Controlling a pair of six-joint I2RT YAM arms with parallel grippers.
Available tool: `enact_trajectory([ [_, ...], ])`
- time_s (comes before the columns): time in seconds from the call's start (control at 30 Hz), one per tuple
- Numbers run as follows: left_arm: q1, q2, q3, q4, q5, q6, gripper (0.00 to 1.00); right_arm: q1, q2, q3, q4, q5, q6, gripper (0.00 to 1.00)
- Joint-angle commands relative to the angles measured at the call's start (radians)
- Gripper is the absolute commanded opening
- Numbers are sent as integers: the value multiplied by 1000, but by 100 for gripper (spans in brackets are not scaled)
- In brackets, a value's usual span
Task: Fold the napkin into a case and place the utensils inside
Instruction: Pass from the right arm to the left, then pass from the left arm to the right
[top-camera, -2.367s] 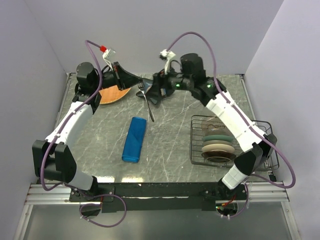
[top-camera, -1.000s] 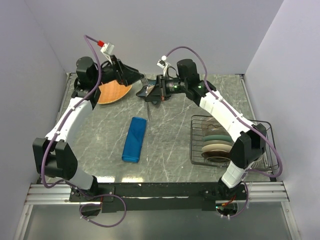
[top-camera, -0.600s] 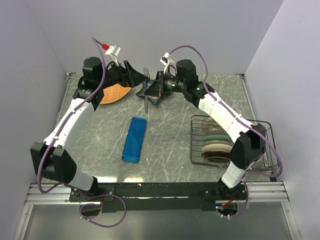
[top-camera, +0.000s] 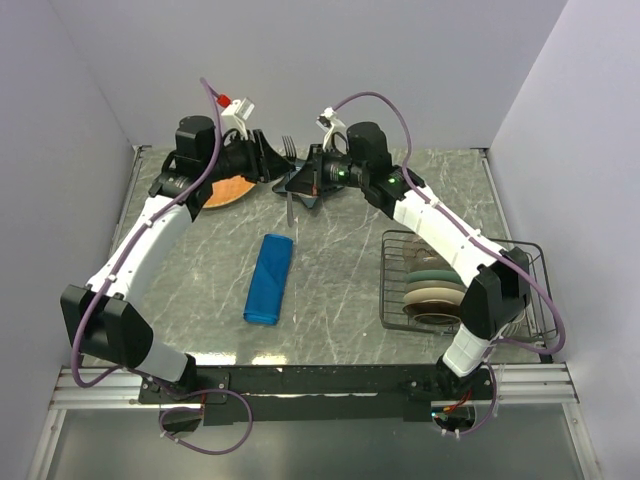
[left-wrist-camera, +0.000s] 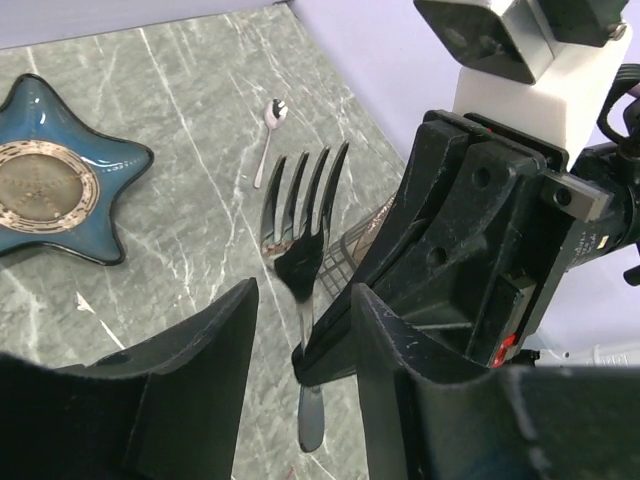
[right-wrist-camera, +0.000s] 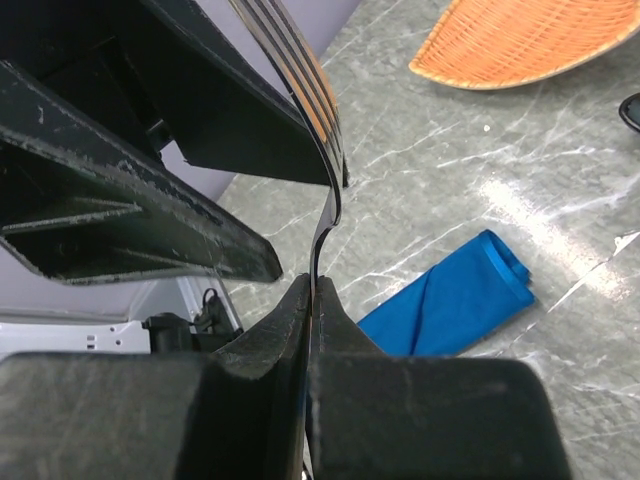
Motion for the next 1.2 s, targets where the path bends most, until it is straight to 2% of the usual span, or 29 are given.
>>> enact_trajectory([
  [0.0, -17, 5, 27, 2, -2, -5, 45, 13, -45, 13, 55, 16, -21, 0],
  [0.27, -21, 17, 18, -6, -6, -8, 21, 16, -45, 9, 55, 13, -25, 0],
  [0.37, -21, 23, 22, -12, -2, -3, 10, 16, -42, 9, 61, 8, -20, 0],
  [0.4, -21, 31, 24, -16, 1, -3, 3, 14, -39, 10, 63, 2, -21, 0],
  [0.5, -21, 39, 30, -27, 9, 3, 1, 16, -29, 21, 46, -2, -20, 0],
  [0.53, -21, 40, 32, -33, 3, 10, 1, 13, -22, 33, 37, -7, -21, 7],
  [0.57, -21, 40, 33, -44, -21, 17, 1, 7, -18, 38, 26, -10, -28, 34],
  [0.63, -14, 48, 33, -77, -58, 38, 1, -10, -22, 32, 12, -15, -28, 62],
  [0.67, -9, 52, 29, -90, -93, 43, 1, -31, -30, 27, 6, -13, -29, 80],
  [0.7, -1, 60, 22, -101, -110, 47, 1, -44, -32, 23, -12, -12, -32, 87],
  [0.73, 0, 65, 12, -125, -135, 56, 1, -58, -33, 15, -26, -12, -41, 89],
  [0.83, 3, 74, -31, -134, -193, 78, 1, -96, -27, -14, -81, 2, -78, 89],
  [0.93, 3, 77, -88, -95, -249, 86, 1, -114, -10, -57, -106, 30, -101, 79],
  [0.97, 3, 83, -91, -98, -255, 93, 1, -121, 10, -68, -105, 27, -101, 73],
  [1.03, 3, 109, -106, -88, -285, 92, 1, -125, 31, -89, -92, 30, -91, 66],
  [1.07, 3, 118, -109, -87, -301, 89, 1, -128, 56, -96, -85, 21, -87, 58],
  [1.17, 2, 164, -113, -73, -359, 75, 1, -127, 111, -99, -49, 5, -71, 54],
])
